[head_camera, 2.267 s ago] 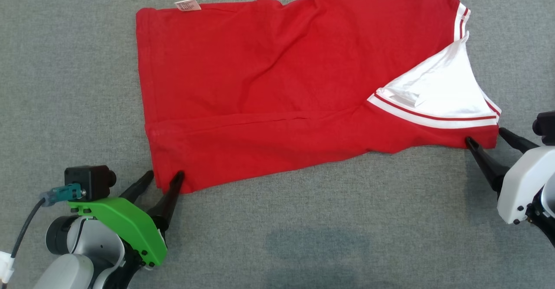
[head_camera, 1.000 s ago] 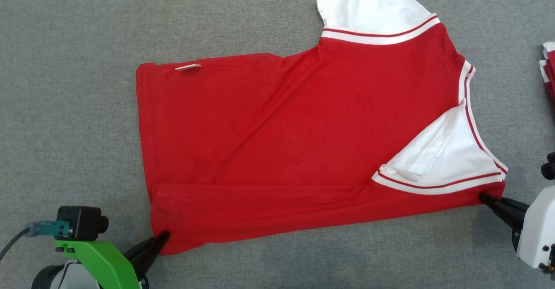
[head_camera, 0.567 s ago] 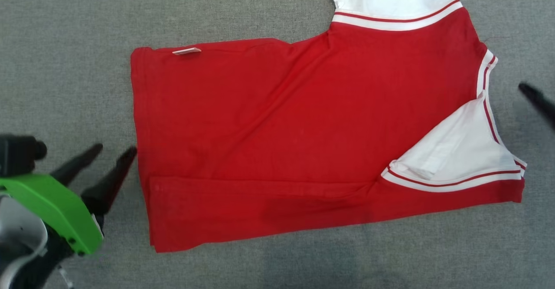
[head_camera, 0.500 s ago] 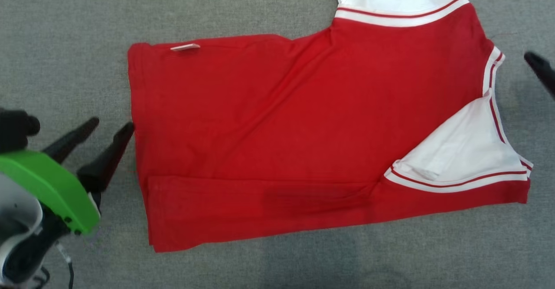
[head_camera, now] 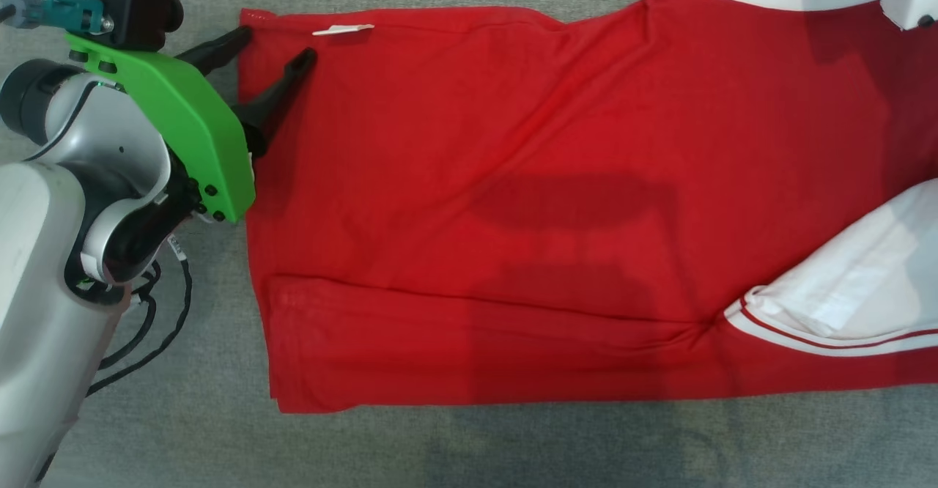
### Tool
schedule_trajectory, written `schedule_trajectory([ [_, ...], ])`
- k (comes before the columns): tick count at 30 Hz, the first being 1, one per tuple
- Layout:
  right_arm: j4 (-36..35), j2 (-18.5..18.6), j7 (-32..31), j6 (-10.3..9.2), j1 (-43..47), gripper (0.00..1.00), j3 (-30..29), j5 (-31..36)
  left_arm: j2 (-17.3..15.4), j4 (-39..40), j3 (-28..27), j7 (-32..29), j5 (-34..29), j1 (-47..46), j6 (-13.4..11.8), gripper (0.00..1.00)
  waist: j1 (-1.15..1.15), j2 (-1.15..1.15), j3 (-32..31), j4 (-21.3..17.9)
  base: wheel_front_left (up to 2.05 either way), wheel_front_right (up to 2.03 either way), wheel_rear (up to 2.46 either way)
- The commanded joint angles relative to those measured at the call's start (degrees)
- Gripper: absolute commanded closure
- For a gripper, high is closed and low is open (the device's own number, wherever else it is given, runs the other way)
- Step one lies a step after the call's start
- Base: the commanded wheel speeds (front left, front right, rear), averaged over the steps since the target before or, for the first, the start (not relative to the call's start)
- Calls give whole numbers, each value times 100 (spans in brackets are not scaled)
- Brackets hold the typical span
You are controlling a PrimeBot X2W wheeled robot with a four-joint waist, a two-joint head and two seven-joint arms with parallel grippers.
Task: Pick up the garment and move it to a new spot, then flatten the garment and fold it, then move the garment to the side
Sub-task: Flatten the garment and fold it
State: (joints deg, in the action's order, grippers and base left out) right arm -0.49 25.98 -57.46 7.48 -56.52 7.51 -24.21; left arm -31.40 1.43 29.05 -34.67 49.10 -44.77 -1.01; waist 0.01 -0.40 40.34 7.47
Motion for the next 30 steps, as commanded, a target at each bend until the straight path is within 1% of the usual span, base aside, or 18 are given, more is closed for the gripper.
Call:
schedule_trajectory([
  [1, 218, -46, 26, 2, -195, 0, 78, 95, 30, -223, 60, 24, -149, -79, 23, 0, -1, 40, 107, 252, 0, 0, 0],
  [6, 800, -175, 105, 1, -511, 0, 268, 198, 157, -500, 215, 52, -161, -185, 144, 0, -1, 40, 31, 388, 0, 0, 0],
  [9, 1070, -230, 148, 2, -581, 0, 305, 213, 241, -621, 282, 57, -188, -229, 168, 0, -1, 40, -6, 432, 0, 0, 0],
  [13, 1379, -294, 214, 2, -602, 0, 260, 269, 443, -778, 424, 37, -118, -306, 272, 0, -1, 40, -12, 476, 0, 0, 0],
  [14, 1524, -334, 270, 1, -630, 0, 215, 338, 551, -854, 480, 83, -117, -347, 322, 57, -1, 40, -19, 492, 0, 0, 0],
  [15, 1585, -357, 307, 2, -652, 0, 194, 372, 593, -889, 494, 100, -103, -368, 343, 92, -1, 40, -18, 493, 0, 0, 0],
  [16, 1649, -375, 326, 1, -680, 0, 165, 412, 625, -914, 514, 80, -74, -388, 386, 100, -1, 40, -7, 494, 0, 0, 0],
  [17, 1696, -385, 355, 1, -696, 0, 135, 454, 651, -933, 534, 64, -61, -402, 404, 100, -1, 40, 8, 494, 0, 0, 0],
  [18, 1736, -384, 393, 1, -722, 16, 91, 494, 668, -947, 537, 68, -44, -420, 427, 100, -1, 40, 21, 494, 0, 0, 0],
  [19, 1758, -363, 432, 1, -746, 46, 65, 554, 675, -964, 530, 90, -41, -434, 427, 100, -1, 40, 30, 490, 0, 0, 0],
  [20, 1782, -331, 470, 0, -759, 33, 27, 604, 661, -989, 520, 114, -46, -445, 440, 100, -1, 40, 27, 485, 0, 0, 0],
  [21, 1809, -311, 509, 0, -760, 12, -22, 632, 658, -1012, 517, 134, -41, -451, 451, 100, -1, 40, 12, 480, 0, 0, 0],
  [22, 1827, -298, 533, 0, -749, 0, -44, 649, 661, -1032, 509, 158, -35, -449, 458, 100, -1, 40, -6, 475, 0, 0, 0],
  [25, 1869, -282, 508, 1, -703, 0, -98, 666, 653, -1071, 480, 197, -14, -453, 465, 100, -1, 40, -22, 469, 0, 0, 0],
  [29, 1928, -410, 534, 1, -665, 0, -165, 656, 688, -1100, 492, 229, -34, -486, 462, 100, -1, 40, 18, 461, 0, 0, 0],
  [30, 1937, -462, 541, 2, -648, 31, -147, 628, 698, -1110, 506, 232, -36, -488, 468, 100, -1, 40, 23, 462, 0, 0, 0],
])
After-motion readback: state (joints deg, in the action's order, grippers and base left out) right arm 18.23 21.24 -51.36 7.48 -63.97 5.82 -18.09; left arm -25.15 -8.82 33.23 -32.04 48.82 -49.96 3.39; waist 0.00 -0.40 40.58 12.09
